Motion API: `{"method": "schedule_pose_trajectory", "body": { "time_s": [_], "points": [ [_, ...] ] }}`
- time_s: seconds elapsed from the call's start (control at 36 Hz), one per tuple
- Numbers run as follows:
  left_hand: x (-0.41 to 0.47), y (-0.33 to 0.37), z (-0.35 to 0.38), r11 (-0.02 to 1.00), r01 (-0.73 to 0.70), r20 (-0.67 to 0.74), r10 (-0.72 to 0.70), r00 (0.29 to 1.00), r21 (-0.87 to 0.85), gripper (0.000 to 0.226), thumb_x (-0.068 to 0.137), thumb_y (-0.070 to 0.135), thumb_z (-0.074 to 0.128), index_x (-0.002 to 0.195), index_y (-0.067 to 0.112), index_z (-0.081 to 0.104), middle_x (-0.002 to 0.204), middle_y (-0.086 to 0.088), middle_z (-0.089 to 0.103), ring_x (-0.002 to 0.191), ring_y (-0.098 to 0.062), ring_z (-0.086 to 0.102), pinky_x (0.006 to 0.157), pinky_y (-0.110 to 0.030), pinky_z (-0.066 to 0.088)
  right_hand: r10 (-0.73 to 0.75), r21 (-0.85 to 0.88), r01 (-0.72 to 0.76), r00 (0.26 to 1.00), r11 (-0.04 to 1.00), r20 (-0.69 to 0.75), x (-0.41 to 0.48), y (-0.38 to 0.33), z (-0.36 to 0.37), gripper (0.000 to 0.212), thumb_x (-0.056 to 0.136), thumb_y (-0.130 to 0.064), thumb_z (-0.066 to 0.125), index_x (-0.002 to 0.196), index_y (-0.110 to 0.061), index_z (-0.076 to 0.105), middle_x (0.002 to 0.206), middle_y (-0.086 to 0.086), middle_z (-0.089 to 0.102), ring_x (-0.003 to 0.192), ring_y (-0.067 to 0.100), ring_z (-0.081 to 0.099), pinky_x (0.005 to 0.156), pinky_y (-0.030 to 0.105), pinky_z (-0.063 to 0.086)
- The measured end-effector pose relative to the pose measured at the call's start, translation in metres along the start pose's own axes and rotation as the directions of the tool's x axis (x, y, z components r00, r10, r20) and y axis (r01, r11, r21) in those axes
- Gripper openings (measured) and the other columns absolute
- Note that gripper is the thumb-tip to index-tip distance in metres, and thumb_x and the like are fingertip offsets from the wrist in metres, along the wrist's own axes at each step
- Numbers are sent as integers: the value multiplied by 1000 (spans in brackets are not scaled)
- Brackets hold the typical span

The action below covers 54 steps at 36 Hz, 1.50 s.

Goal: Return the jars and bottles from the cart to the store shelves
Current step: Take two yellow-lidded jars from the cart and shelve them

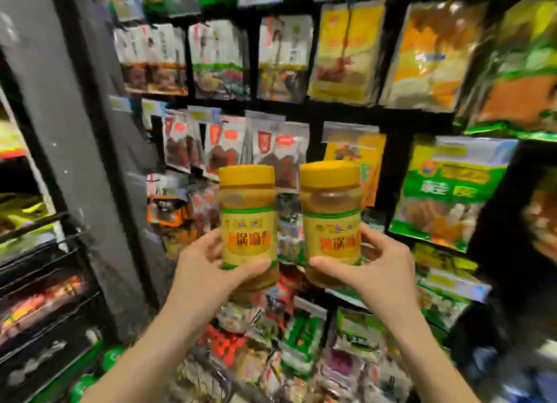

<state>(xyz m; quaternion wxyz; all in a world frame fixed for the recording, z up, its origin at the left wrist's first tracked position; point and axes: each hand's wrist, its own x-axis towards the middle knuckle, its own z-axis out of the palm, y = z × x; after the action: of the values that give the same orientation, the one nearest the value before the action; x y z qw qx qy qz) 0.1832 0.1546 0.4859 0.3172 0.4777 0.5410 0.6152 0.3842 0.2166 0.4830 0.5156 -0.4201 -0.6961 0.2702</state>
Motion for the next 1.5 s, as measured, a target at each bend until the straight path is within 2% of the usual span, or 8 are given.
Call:
{"method": "schedule_pose_trajectory", "body": {
  "time_s": [0.08,0.17,0.33,0.44,0.53,0.69,0.94,1.5],
  "points": [
    [2,15,31,997,-51,132,57,990,-49,46,50,12,82,92,22,64,82,13,75,72,-1,70,59,-10,51,30,-48,-39,986,998,-164,-19,-11,-40,69,37,-60,84,96,-28,70,85,-15,73,83,1,68,80,28,56],
    [-3,28,61,990,-72,270,102,957,-120,42,58,0,80,93,19,63,79,15,74,70,0,70,58,-10,51,29,-90,-60,951,994,-307,-44,-26,-74,59,39,-55,82,91,-30,69,83,-16,72,82,-1,67,76,20,55],
    [-31,52,110,975,-49,499,153,853,-216,67,41,25,80,106,14,63,91,6,74,82,-6,71,66,-15,56,62,-152,-165,847,974,-528,-101,-51,-131,54,38,-55,81,87,-35,68,80,-19,73,79,-1,68,75,27,57],
    [-59,65,143,971,-51,630,191,753,-233,48,50,18,81,94,25,63,80,18,74,76,3,69,62,-9,52,54,-191,-226,767,955,-639,-142,-64,-165,47,40,-49,82,82,-34,67,78,-18,73,76,-2,68,71,22,56],
    [-80,71,171,968,-46,702,211,681,-247,55,43,27,80,95,28,62,84,20,73,80,3,68,64,-10,52,45,-216,-280,701,935,-712,-174,-71,-191,53,42,-49,84,88,-26,70,79,-12,74,78,3,69,75,30,57],
    [-127,83,238,956,-57,790,272,550,-289,51,47,22,81,94,29,63,81,24,72,77,5,68,59,-7,49,-15,-270,-355,580,895,-814,-228,-82,-249,47,43,-48,83,85,-30,69,78,-17,73,75,-2,68,72,21,56],
    [-203,104,360,948,-61,851,306,426,-311,65,40,34,83,102,26,65,91,13,74,84,-4,70,72,-22,53,-96,-315,-432,458,845,-884,-295,-81,-359,49,42,-43,86,88,-36,68,82,-14,74,79,1,69,74,24,56],
    [-333,149,589,924,46,878,346,332,-381,70,38,34,82,104,22,64,91,13,74,84,-2,69,75,-25,53,-161,-342,-444,397,828,-904,-373,-43,-589,48,44,-38,85,89,-33,67,83,-18,73,77,0,69,70,16,55]
  ]
}}
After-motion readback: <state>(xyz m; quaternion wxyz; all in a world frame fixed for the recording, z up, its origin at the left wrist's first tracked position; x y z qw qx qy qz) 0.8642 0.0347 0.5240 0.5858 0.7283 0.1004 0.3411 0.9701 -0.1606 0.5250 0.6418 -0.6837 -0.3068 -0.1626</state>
